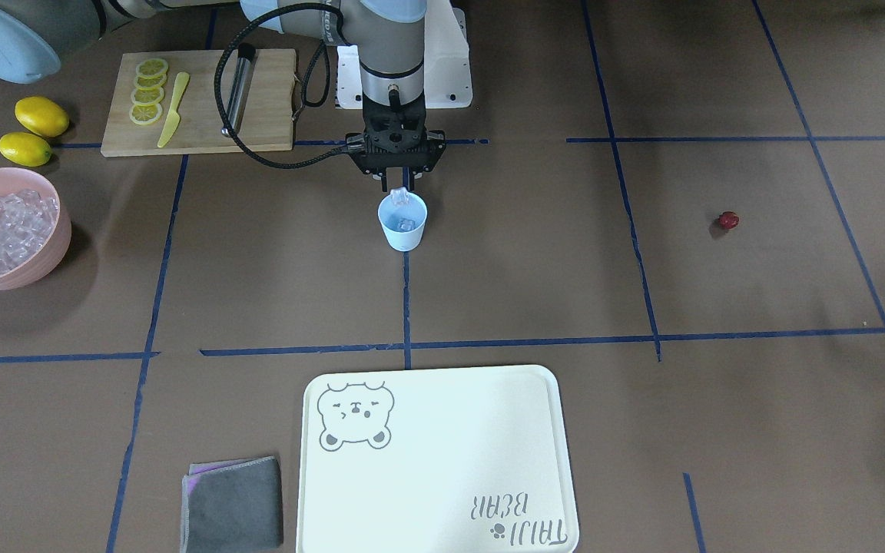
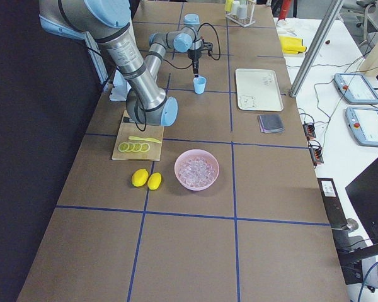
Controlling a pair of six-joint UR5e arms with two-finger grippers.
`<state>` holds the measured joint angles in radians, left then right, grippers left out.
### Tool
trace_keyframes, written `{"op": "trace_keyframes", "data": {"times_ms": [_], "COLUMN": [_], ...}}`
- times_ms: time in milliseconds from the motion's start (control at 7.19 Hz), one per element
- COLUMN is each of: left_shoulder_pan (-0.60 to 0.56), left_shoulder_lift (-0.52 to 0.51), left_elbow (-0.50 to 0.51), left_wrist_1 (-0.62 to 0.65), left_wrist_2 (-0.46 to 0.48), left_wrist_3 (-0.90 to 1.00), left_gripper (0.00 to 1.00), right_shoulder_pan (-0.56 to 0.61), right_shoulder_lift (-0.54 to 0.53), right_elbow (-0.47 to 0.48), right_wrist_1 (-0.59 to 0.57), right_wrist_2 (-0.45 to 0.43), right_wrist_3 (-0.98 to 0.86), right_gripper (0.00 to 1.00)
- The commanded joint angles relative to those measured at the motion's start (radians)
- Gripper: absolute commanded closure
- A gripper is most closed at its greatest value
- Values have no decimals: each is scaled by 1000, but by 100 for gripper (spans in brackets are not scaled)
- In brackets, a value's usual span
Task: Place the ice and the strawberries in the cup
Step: 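Carry the ice cube over the cup and release it with the right gripper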
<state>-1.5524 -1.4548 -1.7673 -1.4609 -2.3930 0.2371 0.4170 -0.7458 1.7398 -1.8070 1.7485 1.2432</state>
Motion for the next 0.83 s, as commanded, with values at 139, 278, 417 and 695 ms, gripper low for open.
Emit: {"op": "trace_keyframes", "data": {"times_ms": [139,278,417,695], "left_shoulder_pan": [3,5,6,6], "left_shoulder_lift": [1,1,1,-1], "left_elbow": [-1,0,-20,-40], "left_wrist_1": [-1,-1,-1,1], "left_wrist_2": [0,2,2,5], "left_wrist_3": [-1,-1,1,-1], "left_gripper": [0,0,0,0], "right_shoulder_pan": [-1,14,78,249], "right_shoulder_lift": [2,-3,-12,-157], "right_elbow": [12,18,35,152], "right_wrist_1": [-2,-2,-6,-6], "right_wrist_2": [2,2,20,174], "right_wrist_3": [-4,-10,-16,-228], "right_gripper": [2,1,1,1]}}
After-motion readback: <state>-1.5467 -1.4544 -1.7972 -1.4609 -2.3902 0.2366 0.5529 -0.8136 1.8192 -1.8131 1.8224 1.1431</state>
